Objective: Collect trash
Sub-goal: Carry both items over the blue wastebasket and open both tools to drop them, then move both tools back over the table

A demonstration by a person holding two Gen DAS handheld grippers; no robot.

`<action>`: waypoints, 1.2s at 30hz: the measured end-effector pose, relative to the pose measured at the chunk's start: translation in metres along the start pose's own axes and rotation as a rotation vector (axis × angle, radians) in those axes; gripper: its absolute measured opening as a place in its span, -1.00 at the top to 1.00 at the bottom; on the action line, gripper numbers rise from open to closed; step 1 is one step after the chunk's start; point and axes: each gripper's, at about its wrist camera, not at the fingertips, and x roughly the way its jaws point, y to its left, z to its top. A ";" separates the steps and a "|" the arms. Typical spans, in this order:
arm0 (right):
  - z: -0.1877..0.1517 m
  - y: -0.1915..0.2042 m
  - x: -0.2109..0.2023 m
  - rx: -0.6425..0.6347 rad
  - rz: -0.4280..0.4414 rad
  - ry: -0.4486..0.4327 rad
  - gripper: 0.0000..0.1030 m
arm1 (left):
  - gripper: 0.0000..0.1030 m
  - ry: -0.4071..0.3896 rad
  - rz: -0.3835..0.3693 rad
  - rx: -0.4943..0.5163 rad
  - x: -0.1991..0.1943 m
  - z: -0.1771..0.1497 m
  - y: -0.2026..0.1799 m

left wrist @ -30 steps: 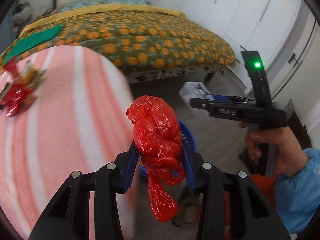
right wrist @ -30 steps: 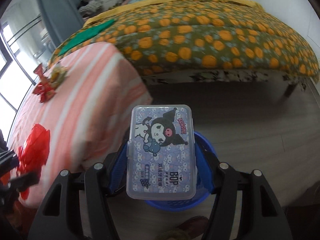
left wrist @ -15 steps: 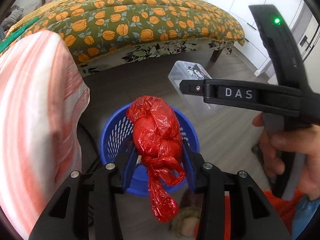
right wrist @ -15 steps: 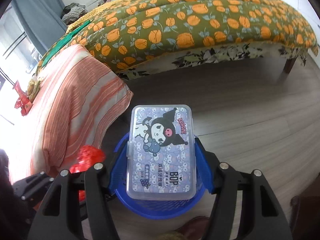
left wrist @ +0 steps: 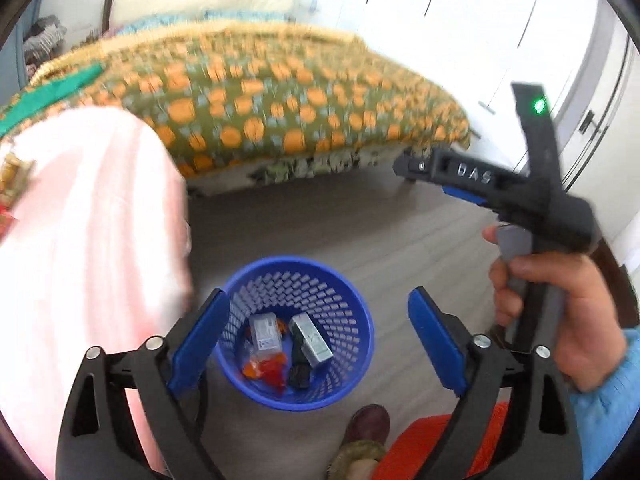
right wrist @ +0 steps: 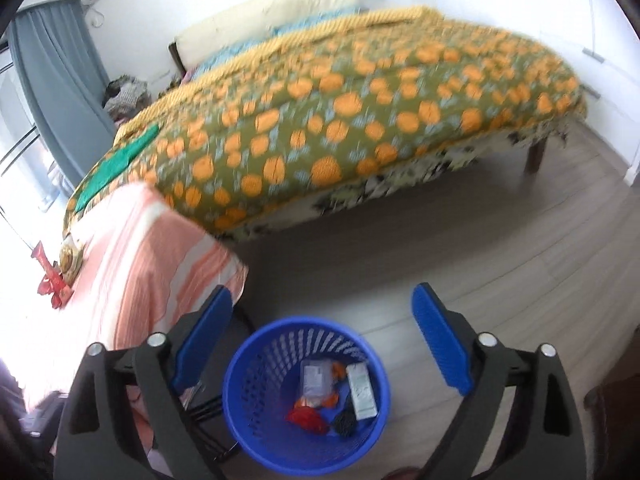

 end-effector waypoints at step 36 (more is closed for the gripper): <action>-0.135 0.355 0.022 -0.748 0.261 0.053 -0.77 | -0.91 0.091 0.476 -0.201 -0.114 -0.073 0.279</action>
